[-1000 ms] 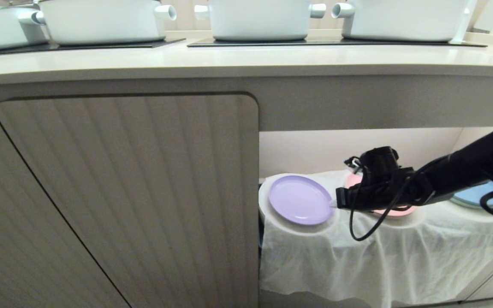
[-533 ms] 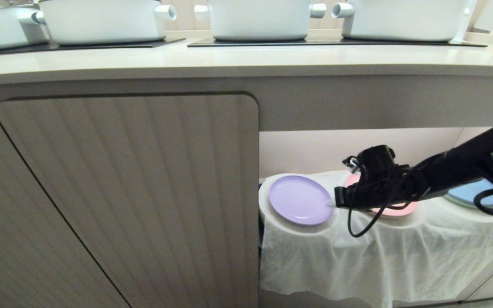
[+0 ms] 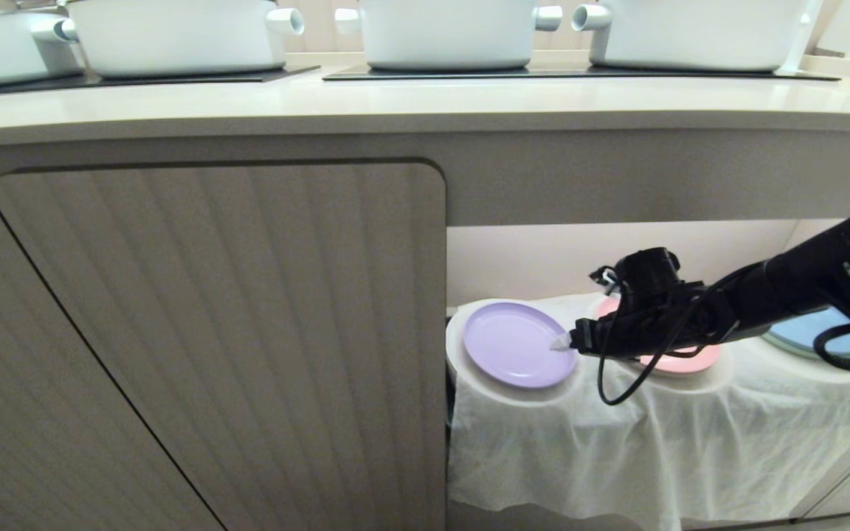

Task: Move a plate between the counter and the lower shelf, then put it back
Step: Pick up the plate in the cupboard

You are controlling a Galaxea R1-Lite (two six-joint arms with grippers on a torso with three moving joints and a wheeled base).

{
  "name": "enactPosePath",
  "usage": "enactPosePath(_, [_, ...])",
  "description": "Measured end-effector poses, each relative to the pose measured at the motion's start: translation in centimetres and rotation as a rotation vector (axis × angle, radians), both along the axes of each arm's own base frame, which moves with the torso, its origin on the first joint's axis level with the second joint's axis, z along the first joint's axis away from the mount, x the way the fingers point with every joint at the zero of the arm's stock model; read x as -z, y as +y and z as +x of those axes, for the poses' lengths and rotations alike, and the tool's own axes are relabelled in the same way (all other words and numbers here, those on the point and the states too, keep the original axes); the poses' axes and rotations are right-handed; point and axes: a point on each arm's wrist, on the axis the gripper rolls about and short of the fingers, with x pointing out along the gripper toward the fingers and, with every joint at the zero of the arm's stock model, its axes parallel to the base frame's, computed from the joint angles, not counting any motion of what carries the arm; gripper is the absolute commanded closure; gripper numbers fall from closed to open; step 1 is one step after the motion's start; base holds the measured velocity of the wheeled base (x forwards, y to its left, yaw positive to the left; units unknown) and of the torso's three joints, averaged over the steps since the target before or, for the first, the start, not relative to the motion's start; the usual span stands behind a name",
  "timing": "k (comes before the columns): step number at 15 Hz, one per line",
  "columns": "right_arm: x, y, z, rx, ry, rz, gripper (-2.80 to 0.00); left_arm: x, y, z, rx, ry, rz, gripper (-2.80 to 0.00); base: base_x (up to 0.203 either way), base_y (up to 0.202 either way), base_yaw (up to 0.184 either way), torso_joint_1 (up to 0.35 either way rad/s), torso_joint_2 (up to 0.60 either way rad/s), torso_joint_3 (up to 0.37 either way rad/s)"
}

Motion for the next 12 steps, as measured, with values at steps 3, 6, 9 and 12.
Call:
enactPosePath(3, [0.3, 0.0, 0.1, 0.000, 0.005, -0.002, -2.80, 0.0, 0.0, 0.0, 0.000, 0.000, 0.000, 0.00, 0.000, 0.000, 0.000, 0.000, 0.00, 0.000])
enactPosePath(6, [0.8, 0.1, 0.3, 0.029, 0.004, -0.041, -2.80, 0.0, 0.0, 0.0, 0.000, 0.000, 0.000, 0.00, 0.000, 0.000, 0.000, 0.000, 0.00, 0.000])
enactPosePath(9, [1.1, 0.6, 0.7, 0.036, -0.003, -0.057, -2.80, 0.0, 0.0, 0.0, 0.000, 0.000, 0.000, 0.00, 0.000, 0.000, 0.000, 0.000, 0.00, 0.000])
enactPosePath(12, [1.0, 1.0, 1.2, 0.030, -0.016, -0.054, -2.80, 0.0, 0.0, 0.0, 0.000, 0.000, 0.000, 0.00, 0.000, 0.000, 0.000, 0.000, 0.00, 0.000])
